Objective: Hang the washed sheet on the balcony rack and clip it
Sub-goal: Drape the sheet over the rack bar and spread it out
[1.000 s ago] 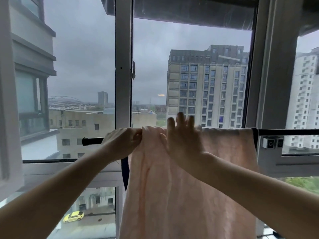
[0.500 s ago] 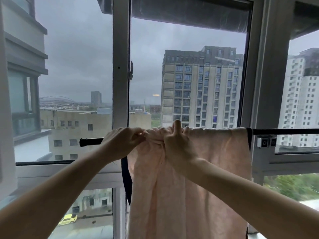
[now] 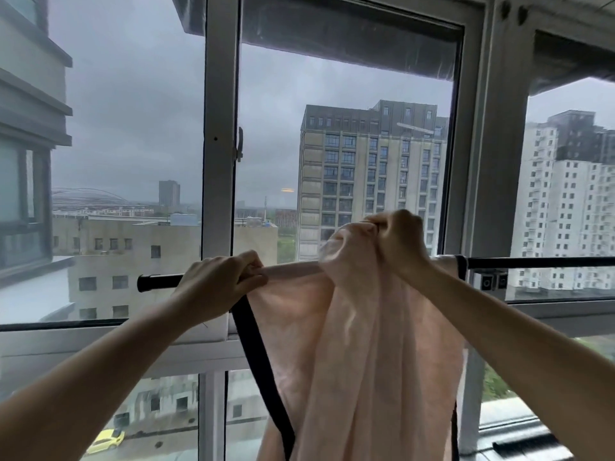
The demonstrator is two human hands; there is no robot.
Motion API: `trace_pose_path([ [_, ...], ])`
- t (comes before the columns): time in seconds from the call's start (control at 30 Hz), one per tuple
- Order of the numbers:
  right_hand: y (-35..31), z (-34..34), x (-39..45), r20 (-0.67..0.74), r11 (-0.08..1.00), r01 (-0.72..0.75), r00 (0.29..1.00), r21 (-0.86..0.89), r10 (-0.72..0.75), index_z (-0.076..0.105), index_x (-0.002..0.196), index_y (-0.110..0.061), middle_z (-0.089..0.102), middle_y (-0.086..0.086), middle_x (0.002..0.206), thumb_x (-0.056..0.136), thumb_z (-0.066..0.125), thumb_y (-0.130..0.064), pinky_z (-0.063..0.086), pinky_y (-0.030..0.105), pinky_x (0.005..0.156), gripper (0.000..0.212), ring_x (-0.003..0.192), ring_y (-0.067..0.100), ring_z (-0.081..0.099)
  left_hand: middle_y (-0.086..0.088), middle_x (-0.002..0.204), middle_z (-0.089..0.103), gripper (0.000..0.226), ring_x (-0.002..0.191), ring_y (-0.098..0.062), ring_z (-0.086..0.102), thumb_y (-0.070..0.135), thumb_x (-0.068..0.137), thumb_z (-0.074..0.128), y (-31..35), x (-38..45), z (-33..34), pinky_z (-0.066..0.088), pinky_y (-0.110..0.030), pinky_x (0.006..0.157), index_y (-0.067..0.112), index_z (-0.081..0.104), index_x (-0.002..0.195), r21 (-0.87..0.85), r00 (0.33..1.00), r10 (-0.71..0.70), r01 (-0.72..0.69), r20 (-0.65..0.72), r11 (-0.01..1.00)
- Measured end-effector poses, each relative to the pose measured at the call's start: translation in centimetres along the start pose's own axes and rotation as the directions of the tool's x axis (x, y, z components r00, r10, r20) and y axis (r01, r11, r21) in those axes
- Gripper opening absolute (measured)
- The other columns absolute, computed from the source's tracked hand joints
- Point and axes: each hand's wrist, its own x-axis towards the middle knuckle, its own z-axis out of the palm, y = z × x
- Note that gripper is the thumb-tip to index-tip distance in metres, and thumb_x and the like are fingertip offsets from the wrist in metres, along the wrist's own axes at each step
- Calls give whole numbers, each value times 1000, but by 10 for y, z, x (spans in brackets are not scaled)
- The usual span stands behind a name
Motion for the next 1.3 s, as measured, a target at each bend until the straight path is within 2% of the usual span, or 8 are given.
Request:
trace_pose_path([
  [0.23, 41, -16, 4, 51, 902, -131, 985, -412, 167, 73, 91, -21, 71, 10, 91, 92, 50, -21, 48, 34, 69, 24, 84, 33, 66, 3, 91, 70, 31, 87, -24, 65, 56, 96, 39, 11, 8, 6, 38, -32, 67, 31, 56, 103, 70, 999, -27, 24, 38, 997],
  [0.4, 13, -16, -11, 106, 945, 73, 994, -319, -40, 67, 110, -16, 58, 9, 114, 86, 64, -10, 51, 39, 85, 25, 106, 30, 55, 7, 105, 65, 20, 85, -15, 66, 40, 94, 53, 28, 17, 10, 54, -35, 70, 28, 62, 107, -162, 997, 72, -73, -11, 984],
  [0.57, -38, -4, -54, 314, 862, 139, 949, -487, 24, 49, 123, -19, 37, 7, 128, 88, 43, -61, 43, 50, 92, 55, 119, 33, 38, 7, 98, 65, 21, 81, -14, 65, 39, 90, 61, 65, 31, 25, 55, -35, 69, 21, 65, 101, -186, 987, 147, -157, -66, 970],
  [0.7, -31, -2, -59, 390, 775, 218, 920, -593, 40, 42, 135, -17, 39, 12, 131, 90, 55, -23, 45, 50, 94, 47, 120, 37, 36, 1, 80, 71, 12, 70, -14, 65, 27, 85, 70, 67, 37, 27, 54, -32, 67, 15, 71, 85, -296, 988, 68, -107, -139, 949],
  [0.87, -24, -22, -39, 218, 921, 177, 970, -348, -104, 67, 86, -24, 69, 1, 88, 89, 57, -17, 55, 37, 79, 13, 90, 22, 64, -3, 78, 69, 9, 69, -18, 63, 16, 89, 65, 57, 37, 17, 52, -33, 67, 9, 67, 84, -304, 986, 25, -75, -165, 950],
  [1.0, -21, -30, -8, 125, 991, -35, 991, -127, 51, 50, 63, -21, 58, -13, 51, 85, 42, 4, 43, 11, 65, 34, 59, -5, 57, -2, 74, 61, 12, 65, -17, 56, 13, 91, 62, 48, 36, 11, 38, -26, 60, 9, 60, 80, -285, 971, -29, -41, -237, 958],
  [1.2, 10, -46, 18, -50, 967, -152, 988, -205, 145, 56, 83, -8, 45, -6, 61, 91, 47, 5, 39, 16, 55, 18, 61, 8, 55, -17, 77, 64, 10, 75, -35, 61, 8, 91, 60, 12, 37, -5, 37, -31, 63, 4, 59, 82, -231, 893, -270, 196, -359, 953],
  [1.3, 34, -49, 23, 66, 931, -231, 964, -283, 259, 60, 89, -7, 62, 9, 79, 88, 49, 3, 54, 31, 68, 15, 81, 28, 66, -15, 88, 68, 7, 81, -35, 64, 9, 88, 62, -1, 30, -10, 38, -31, 64, 13, 59, 83, -108, 874, -388, 373, -291, 921],
])
